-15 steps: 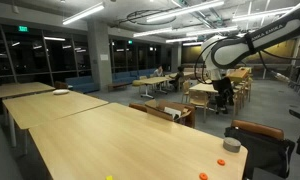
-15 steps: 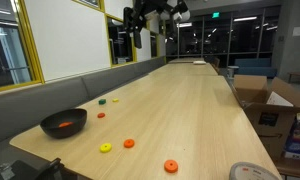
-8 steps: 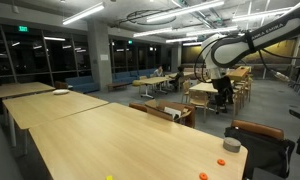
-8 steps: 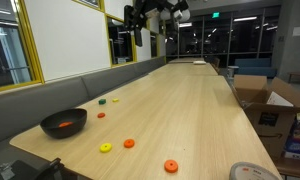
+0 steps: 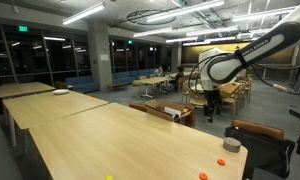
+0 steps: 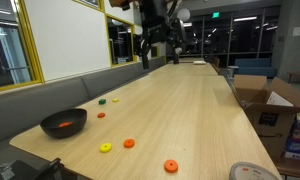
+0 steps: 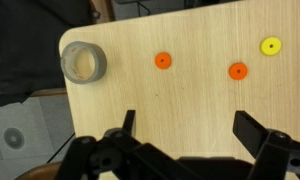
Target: Put the objects on the right of the table in the black bowl
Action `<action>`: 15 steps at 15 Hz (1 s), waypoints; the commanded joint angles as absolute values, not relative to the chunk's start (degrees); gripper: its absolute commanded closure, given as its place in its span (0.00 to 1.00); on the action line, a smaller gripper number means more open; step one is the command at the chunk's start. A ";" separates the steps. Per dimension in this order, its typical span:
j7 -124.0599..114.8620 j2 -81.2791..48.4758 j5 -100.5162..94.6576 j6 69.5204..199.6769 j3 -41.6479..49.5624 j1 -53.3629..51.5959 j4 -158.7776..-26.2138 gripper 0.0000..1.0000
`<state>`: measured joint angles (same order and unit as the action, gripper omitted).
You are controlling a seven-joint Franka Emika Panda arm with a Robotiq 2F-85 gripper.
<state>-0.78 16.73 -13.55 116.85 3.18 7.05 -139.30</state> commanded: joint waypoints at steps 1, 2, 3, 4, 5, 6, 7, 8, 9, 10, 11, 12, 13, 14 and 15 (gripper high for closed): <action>-4.15 11.39 -10.70 126.69 4.21 6.76 -140.35 0.00; -4.88 10.11 -9.98 129.01 4.43 6.94 -140.93 0.00; -6.22 8.81 -9.35 130.86 4.58 7.13 -141.28 0.00; -7.42 7.61 -8.14 132.61 4.85 7.22 -141.69 0.00; -8.57 6.60 -6.54 134.19 5.19 7.29 -142.13 0.00; -9.90 5.63 -4.90 135.82 5.56 7.42 -142.53 0.00; -10.76 4.97 -3.43 137.52 5.94 7.57 -143.19 0.00; -11.25 4.26 -1.56 139.29 6.44 7.74 -143.82 0.00; -11.74 3.65 0.42 140.96 6.90 7.91 -144.53 0.00; -12.12 3.08 2.32 142.71 7.36 8.09 -145.34 0.00; -12.61 2.70 4.49 144.49 7.86 8.33 -146.42 0.00; -13.01 2.32 6.38 146.15 8.21 8.50 -147.43 0.00; -13.55 1.91 8.10 148.01 8.45 8.57 -148.60 0.00; -14.05 1.38 9.56 149.59 8.59 8.61 -149.50 0.00; -14.50 0.73 10.87 151.15 8.59 8.53 -150.29 0.00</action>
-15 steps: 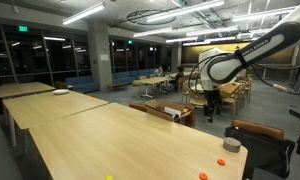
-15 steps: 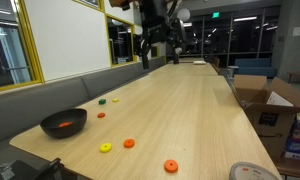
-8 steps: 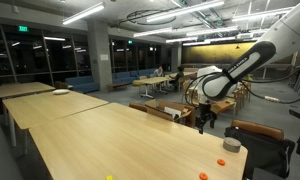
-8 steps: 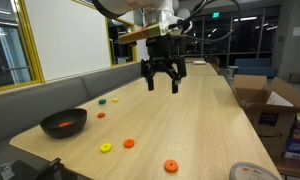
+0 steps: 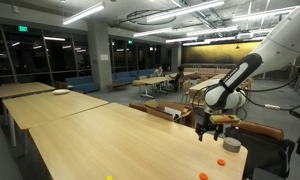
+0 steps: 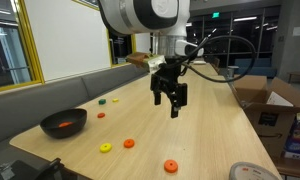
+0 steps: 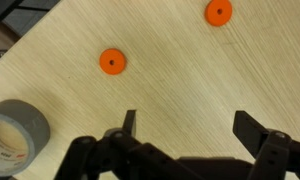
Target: Put the objects on the right of the table in the black bowl
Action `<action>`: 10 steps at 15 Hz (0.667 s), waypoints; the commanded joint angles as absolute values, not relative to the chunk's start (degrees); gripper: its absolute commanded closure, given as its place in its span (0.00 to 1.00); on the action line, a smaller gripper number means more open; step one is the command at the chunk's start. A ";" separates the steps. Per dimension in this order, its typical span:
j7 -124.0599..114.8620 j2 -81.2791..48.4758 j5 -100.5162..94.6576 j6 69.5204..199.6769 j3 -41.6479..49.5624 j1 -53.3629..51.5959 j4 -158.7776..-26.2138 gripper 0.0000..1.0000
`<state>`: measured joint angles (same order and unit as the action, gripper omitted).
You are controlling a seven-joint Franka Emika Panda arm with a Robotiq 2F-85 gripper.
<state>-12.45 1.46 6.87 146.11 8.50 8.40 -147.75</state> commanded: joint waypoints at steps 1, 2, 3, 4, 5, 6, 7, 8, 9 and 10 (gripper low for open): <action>-15.36 -0.20 11.91 152.76 8.44 8.30 -150.86 0.00; -16.14 -0.98 12.78 154.25 8.28 8.11 -151.42 0.00; -16.97 -2.08 13.94 155.88 8.01 7.81 -151.75 0.00; -17.69 -2.94 15.37 157.10 7.72 7.53 -152.02 0.00; -17.69 -3.68 17.36 158.08 7.38 7.32 -152.21 0.00; -17.71 -4.47 19.43 159.15 7.00 7.17 -152.39 0.00; -17.80 -5.09 21.37 160.14 6.62 7.08 -152.57 0.00; -18.28 -5.52 22.70 161.18 6.31 6.99 -152.83 0.00; -18.83 -5.59 23.93 161.83 6.15 6.96 -153.36 0.00; -20.05 -5.71 24.08 162.43 6.19 6.80 -153.85 0.00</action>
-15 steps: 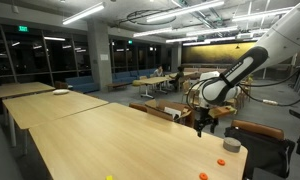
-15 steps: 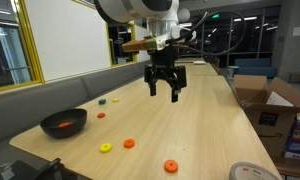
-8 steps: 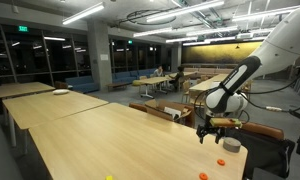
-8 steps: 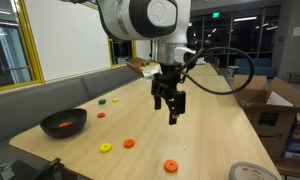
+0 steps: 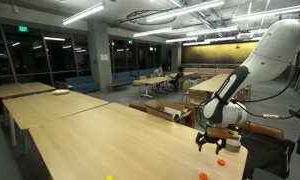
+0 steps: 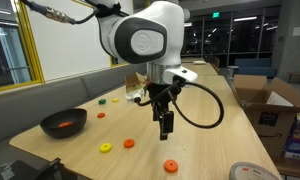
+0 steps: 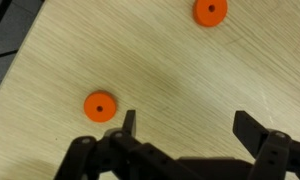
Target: Put the objects on the right of the table in the black bowl
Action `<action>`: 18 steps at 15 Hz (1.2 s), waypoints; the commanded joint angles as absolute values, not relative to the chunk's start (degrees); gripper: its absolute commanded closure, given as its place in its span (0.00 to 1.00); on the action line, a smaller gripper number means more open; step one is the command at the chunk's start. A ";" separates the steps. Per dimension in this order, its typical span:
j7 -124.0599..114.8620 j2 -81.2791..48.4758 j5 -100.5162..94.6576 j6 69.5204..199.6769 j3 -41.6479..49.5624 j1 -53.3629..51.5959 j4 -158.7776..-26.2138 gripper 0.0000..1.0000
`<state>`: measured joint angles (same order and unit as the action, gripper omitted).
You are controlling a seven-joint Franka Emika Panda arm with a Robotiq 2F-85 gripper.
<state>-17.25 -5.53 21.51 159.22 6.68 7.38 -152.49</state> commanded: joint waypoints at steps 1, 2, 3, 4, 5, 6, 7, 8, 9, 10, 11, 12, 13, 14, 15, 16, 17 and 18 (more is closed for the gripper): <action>-23.31 -5.93 21.86 162.99 6.99 6.36 -154.70 0.00; -25.54 -6.09 20.88 163.47 7.42 6.12 -155.45 0.00; -27.59 -6.59 20.21 163.72 7.77 5.96 -155.95 0.00; -28.92 -6.84 20.01 163.63 7.92 5.85 -156.39 0.00; -30.60 -6.81 19.37 163.27 8.17 5.59 -156.92 0.00; -31.84 -6.94 18.94 163.16 8.38 5.39 -157.25 0.00; -33.18 -7.00 18.37 163.08 8.69 5.14 -157.59 0.00; -34.25 -6.97 18.03 163.17 8.90 4.94 -157.96 0.00; -35.34 -6.99 17.62 163.31 9.13 4.74 -158.32 0.00; -36.36 -8.08 17.22 163.09 9.32 4.73 -157.21 0.00; -37.79 -8.20 16.49 163.19 9.67 4.61 -157.34 0.00; -39.42 -8.50 15.67 163.28 10.19 4.50 -157.34 0.00; -40.38 -8.71 15.19 163.26 10.51 4.50 -157.34 0.00; -41.18 -9.02 14.97 163.50 10.78 4.54 -157.32 0.00; -42.27 -9.42 14.60 163.64 11.20 4.50 -157.32 0.00; -42.74 -9.80 14.74 163.94 11.38 4.59 -157.32 0.00; -42.90 -10.38 15.16 164.35 11.46 4.75 -157.11 0.00; -43.34 -10.63 15.29 165.03 11.70 4.70 -157.25 0.00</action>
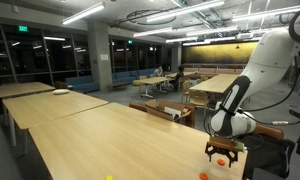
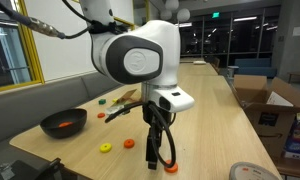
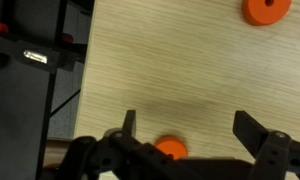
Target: Put the objects on the right of the table in the black bowl
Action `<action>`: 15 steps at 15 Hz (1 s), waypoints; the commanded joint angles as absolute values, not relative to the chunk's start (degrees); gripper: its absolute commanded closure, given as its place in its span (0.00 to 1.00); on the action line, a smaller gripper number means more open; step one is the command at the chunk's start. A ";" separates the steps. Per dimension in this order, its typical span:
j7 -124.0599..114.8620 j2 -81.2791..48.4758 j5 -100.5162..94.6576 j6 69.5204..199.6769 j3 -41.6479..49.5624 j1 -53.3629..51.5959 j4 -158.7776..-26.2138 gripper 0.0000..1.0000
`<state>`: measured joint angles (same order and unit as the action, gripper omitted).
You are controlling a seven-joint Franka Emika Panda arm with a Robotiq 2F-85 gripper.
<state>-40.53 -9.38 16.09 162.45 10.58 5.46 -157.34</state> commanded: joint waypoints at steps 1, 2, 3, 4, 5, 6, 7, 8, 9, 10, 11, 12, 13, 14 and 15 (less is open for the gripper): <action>-43.38 -10.89 15.63 165.59 11.79 4.78 -157.25 0.00; -43.33 -11.16 16.08 166.56 11.81 4.88 -157.30 0.00; -42.90 -11.45 16.88 167.51 11.58 5.17 -157.32 0.00; -42.48 -11.78 17.66 168.63 11.34 5.44 -157.31 0.00; -42.33 -12.06 18.25 169.51 11.28 5.56 -157.31 0.00; -42.29 -12.31 18.64 170.16 11.30 5.57 -157.31 0.00; -42.28 -12.61 19.00 170.81 11.33 5.55 -157.31 0.00; -42.28 -12.87 19.31 171.20 11.38 5.55 -157.31 0.00; -42.14 -13.07 19.70 171.53 11.33 5.63 -157.31 0.00; -41.97 -13.29 20.22 171.84 11.20 5.75 -157.31 0.00; -41.69 -13.53 20.84 172.34 10.69 6.25 -157.33 0.00; -41.53 -13.70 21.32 172.73 10.56 6.37 -157.33 0.00; -41.33 -13.89 21.76 172.93 10.44 6.54 -157.33 0.00; -41.06 -13.98 22.21 173.18 10.23 6.80 -157.33 0.00; -41.00 -14.13 22.61 173.48 10.13 6.90 -157.33 0.00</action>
<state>-41.98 -13.58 20.61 171.17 11.18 5.88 -157.33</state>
